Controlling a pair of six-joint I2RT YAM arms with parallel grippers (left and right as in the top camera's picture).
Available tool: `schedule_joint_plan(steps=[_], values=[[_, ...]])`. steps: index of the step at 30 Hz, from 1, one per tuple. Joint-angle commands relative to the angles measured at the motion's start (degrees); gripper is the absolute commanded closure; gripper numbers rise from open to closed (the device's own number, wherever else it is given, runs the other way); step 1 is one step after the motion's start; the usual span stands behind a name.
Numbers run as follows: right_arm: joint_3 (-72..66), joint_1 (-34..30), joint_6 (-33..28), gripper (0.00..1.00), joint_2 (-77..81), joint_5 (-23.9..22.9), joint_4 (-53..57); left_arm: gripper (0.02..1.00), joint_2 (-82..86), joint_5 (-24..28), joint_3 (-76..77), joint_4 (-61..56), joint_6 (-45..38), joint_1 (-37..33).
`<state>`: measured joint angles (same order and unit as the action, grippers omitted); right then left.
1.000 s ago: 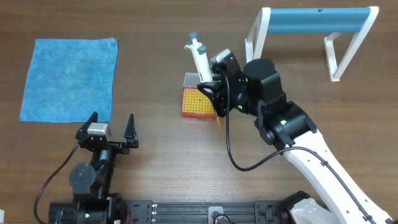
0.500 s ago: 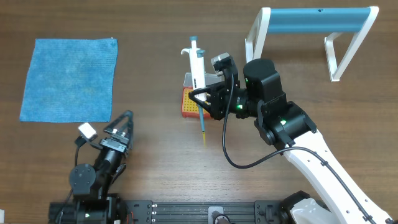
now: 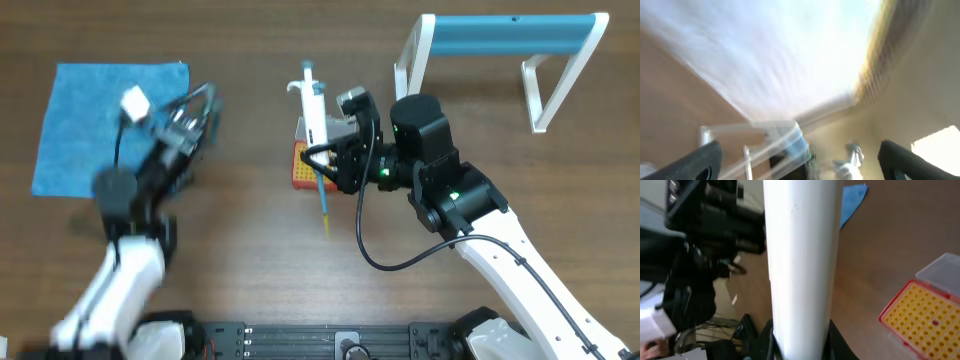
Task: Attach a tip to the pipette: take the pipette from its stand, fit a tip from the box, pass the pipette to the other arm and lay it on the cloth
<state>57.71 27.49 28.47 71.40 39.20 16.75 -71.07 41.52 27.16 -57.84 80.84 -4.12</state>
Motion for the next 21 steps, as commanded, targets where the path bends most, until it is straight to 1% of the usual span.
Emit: schedule_joint_plan(steps=[1,2,3,4,6,8,9,10,11,12,13,15,16,17,18,19,20,21], values=[[0.3,-0.1,0.5,0.921,-0.3,1.1,-0.8,0.023,-16.8,38.2,17.4,-8.7,-3.8,4.9],[0.3,-0.1,0.5,0.921,-0.3,3.1,-2.1,0.023,-18.8,40.0,20.1,-9.4,-3.8,7.1],[0.3,-0.1,0.5,0.921,-0.3,5.5,-4.2,0.020,-19.9,40.4,21.7,-9.5,-5.4,9.7],[0.3,-0.1,0.5,0.921,-0.3,5.7,-4.4,0.023,-20.0,40.2,21.8,-9.6,-6.6,11.3],[0.3,-0.1,1.7,0.921,-0.3,8.2,-4.4,0.020,-20.0,40.2,21.8,-10.6,-6.6,13.9],[0.3,-0.1,1.9,0.921,-0.3,11.0,-4.4,0.023,-20.0,39.9,21.8,-10.6,-7.6,14.7],[0.3,-0.1,1.9,0.917,-0.3,11.0,-4.4,0.023,-20.0,39.5,21.8,-10.6,-7.9,14.6],[0.3,-0.1,1.9,0.921,-0.3,11.0,-4.4,0.378,-20.0,38.3,21.8,-10.6,-8.9,14.6],[0.3,-0.1,1.9,0.921,-0.3,11.0,-4.4,0.812,-20.0,37.5,21.8,-10.5,-8.9,14.6],[0.3,-0.1,1.9,0.921,-0.3,11.0,-4.4,0.991,-20.1,35.4,21.8,-10.5,-9.0,14.6],[0.3,-0.1,1.9,0.921,-0.3,11.0,-4.4,0.991,-20.1,34.1,21.8,-10.5,-9.6,14.6],[0.3,-0.1,1.9,0.917,-0.3,11.0,-4.4,0.991,-20.1,28.9,21.8,-10.5,-9.8,14.5],[0.3,-0.1,1.9,0.226,-0.3,11.0,-3.9,0.991,-20.1,26.8,21.8,-8.4,-9.8,13.8],[0.3,-0.2,1.2,0.222,-0.3,11.0,-2.2,0.991,-20.1,25.2,21.8,-2.4,-9.8,12.7],[0.3,-1.0,-1.1,0.222,-0.3,11.0,2.1,0.989,-20.1,22.3,21.8,10.1,-12.0,10.8],[0.3,-2.8,-4.8,0.222,-0.3,10.6,9.1,0.989,-20.1,19.1,21.8,20.3,-17.9,8.8],[0.3,-5.0,-7.3,0.220,-0.4,9.3,15.3,0.991,-20.1,14.9,21.8,29.9,-22.6,6.9],[0.3,-7.4,-8.8,0.220,-0.4,8.5,19.8,0.991,-20.1,8.2,21.8,44.6,-28.3,3.1]])
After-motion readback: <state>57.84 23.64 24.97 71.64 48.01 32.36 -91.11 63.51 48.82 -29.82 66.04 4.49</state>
